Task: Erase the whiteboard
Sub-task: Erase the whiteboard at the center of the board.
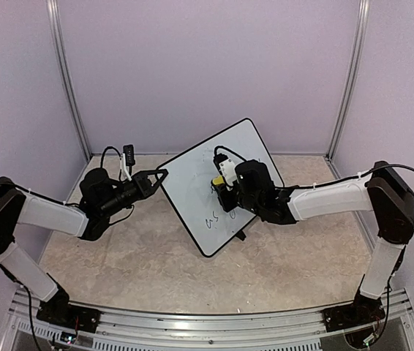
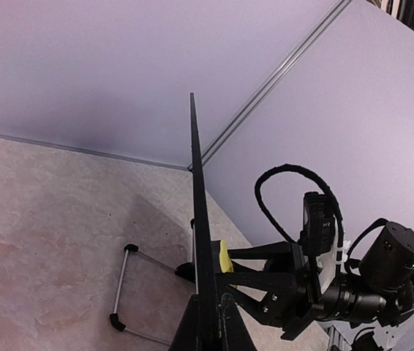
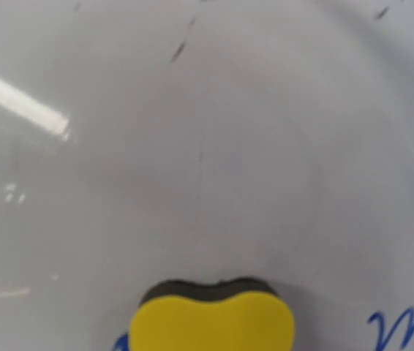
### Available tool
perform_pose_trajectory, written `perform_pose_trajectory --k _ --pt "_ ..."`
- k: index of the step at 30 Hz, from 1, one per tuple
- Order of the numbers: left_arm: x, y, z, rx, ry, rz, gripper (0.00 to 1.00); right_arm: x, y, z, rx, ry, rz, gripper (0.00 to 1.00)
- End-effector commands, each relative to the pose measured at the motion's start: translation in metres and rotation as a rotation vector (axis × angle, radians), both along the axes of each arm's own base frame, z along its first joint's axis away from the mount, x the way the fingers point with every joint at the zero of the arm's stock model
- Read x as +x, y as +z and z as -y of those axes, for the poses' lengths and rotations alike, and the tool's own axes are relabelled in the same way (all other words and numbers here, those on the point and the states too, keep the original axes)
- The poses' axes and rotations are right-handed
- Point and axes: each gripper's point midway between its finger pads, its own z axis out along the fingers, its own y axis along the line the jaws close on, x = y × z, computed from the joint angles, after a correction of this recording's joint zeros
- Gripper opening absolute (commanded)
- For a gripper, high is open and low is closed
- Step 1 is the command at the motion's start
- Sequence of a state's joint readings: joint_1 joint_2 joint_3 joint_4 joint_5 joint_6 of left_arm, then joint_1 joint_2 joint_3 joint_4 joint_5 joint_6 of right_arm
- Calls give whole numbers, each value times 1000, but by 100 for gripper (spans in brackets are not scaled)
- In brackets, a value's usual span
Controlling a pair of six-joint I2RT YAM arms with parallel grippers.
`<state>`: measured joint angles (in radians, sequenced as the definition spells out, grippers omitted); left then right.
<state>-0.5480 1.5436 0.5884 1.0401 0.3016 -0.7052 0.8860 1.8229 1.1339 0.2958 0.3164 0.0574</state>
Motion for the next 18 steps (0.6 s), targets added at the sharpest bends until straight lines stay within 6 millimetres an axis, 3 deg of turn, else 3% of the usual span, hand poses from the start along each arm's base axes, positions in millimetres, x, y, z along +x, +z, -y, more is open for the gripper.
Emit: perform_pose_trajectory --k 1,4,9,12,18 --pt "-33 36 22 -35 -153 144 0 -38 -44 -5 -22 122 -117 0" --pt "-33 36 23 -38 -158 142 0 -53 -51 -9 -27 151 -127 0" --pt "-33 35 23 -37 -159 142 0 -53 -59 -2 -51 108 -137 0" --pt "-34 35 23 -37 -158 141 0 -45 -60 0 -79 72 -126 0" --pt "-34 35 23 -37 -159 141 0 -11 -38 -1 -44 22 -99 0"
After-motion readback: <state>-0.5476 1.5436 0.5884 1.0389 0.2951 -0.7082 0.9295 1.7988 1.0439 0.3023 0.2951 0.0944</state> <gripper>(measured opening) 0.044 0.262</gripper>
